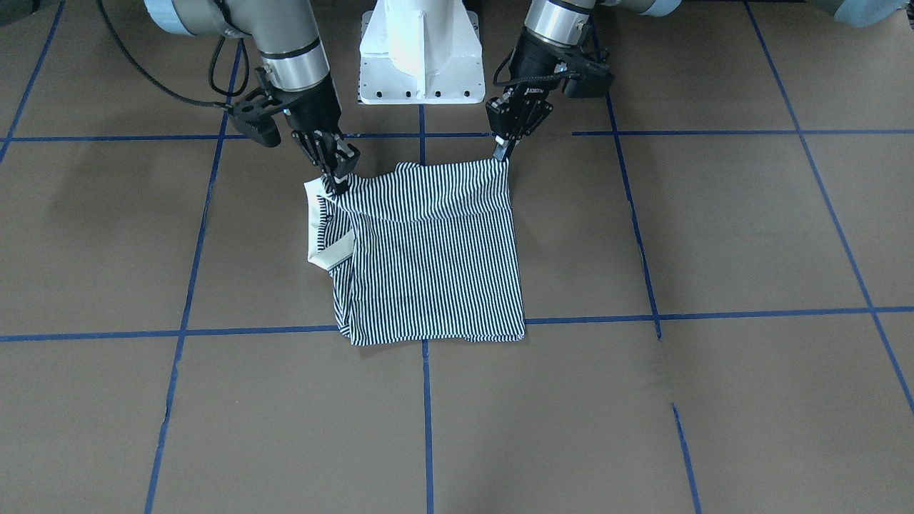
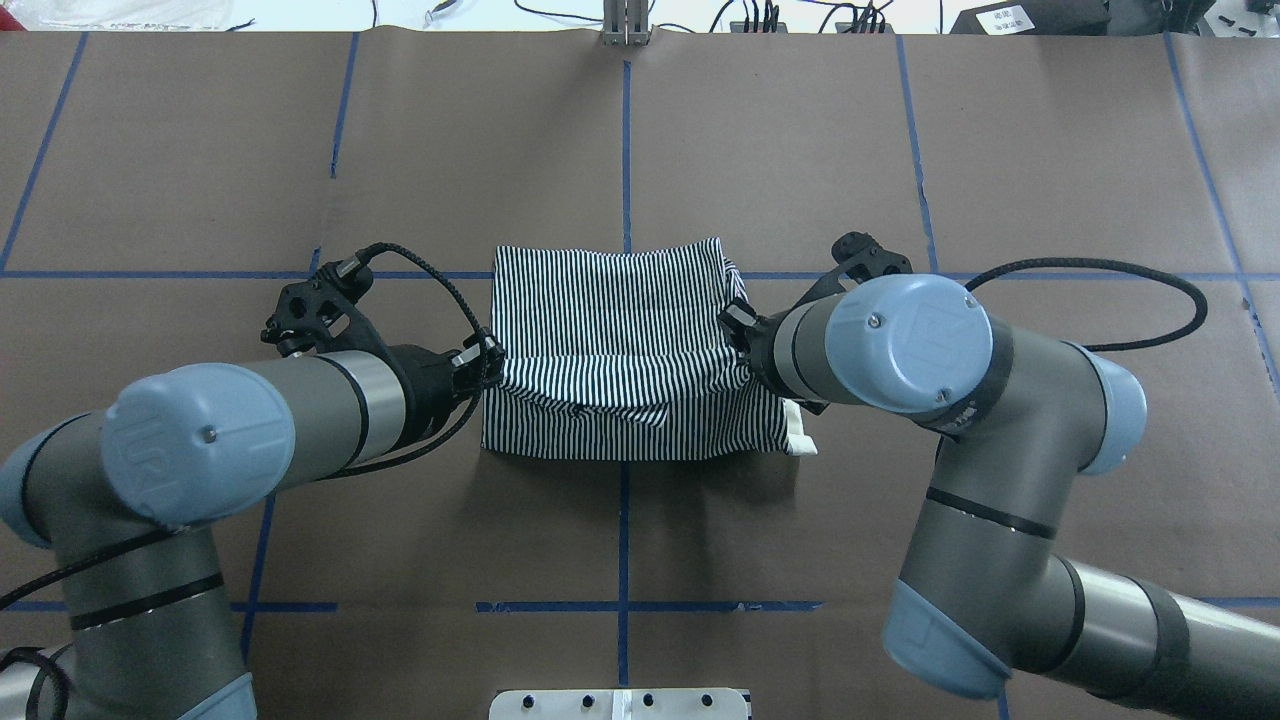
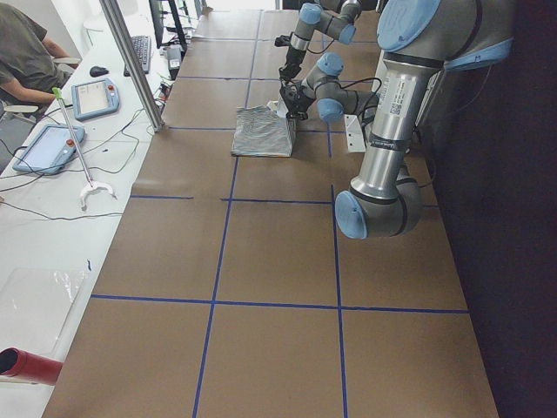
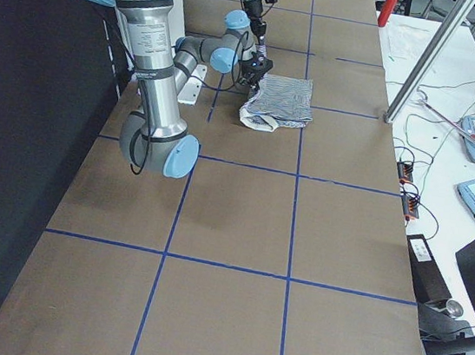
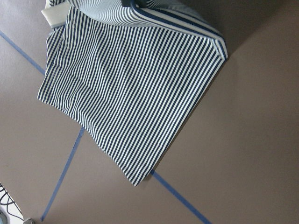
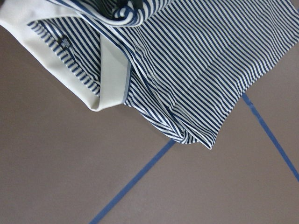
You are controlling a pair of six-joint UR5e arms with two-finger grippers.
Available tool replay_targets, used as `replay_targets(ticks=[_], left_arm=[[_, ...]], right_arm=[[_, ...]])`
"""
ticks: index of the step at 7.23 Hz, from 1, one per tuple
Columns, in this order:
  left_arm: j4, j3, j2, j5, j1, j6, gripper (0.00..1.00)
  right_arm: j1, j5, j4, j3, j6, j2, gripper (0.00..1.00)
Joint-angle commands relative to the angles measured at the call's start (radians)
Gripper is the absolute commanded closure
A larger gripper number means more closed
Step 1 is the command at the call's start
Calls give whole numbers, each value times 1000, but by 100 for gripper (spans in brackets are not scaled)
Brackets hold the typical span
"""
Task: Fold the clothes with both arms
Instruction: 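Lift the near edge with both grippers and fold it away from the robot, then release the folded edge and raise both grippers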
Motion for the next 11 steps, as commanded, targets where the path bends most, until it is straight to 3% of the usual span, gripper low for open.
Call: replay_targets(ticks=[1, 2, 4, 6, 7, 8, 9, 11], left_arm=[[-21, 112, -56, -9, -76, 57, 100], [-51, 166, -70, -9, -95, 79, 100], [-169, 284, -79, -7, -98, 87, 100], [-183, 396, -144, -6, -139, 120, 100], [-235, 515, -194, -6, -173, 176, 95], [-336, 644, -214, -4, -202, 232, 64], [-384, 659, -216, -7, -236, 279, 53], [-389, 575, -202, -19, -251, 280, 53]], right_arm=[[70, 29, 6, -150, -47, 105, 100], [87, 42, 11, -219, -58, 142, 100], [115, 46, 136, -362, -72, 176, 100], [142, 61, 162, -508, -128, 255, 100], [162, 78, 228, -632, -183, 309, 90], [193, 79, 354, -773, -256, 350, 1], [239, 120, 372, -795, -347, 367, 0], [300, 260, 371, -733, -377, 320, 0]])
